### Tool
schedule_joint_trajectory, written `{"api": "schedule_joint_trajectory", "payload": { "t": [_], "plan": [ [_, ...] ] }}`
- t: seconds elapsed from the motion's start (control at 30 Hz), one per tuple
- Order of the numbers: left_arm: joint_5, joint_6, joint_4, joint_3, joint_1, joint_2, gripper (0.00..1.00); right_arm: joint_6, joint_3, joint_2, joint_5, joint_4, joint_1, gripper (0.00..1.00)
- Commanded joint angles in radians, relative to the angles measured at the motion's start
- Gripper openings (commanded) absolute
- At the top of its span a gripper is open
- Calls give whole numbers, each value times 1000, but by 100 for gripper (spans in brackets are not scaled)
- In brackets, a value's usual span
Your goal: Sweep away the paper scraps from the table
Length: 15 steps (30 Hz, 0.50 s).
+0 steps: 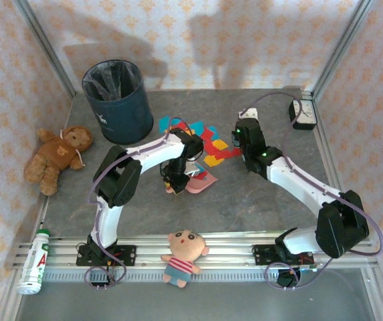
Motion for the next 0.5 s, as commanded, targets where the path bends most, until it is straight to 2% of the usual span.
{"api": "schedule_joint_trajectory", "payload": {
  "t": [0.0, 0.47],
  "plan": [
    [5, 24, -41, 33, 4, 23, 0, -17, 44, 26, -3, 15, 4, 0],
    [20, 37, -56, 101, -7, 84, 0, -79, -2, -21, -322, -69, 22, 0]
  ]
}}
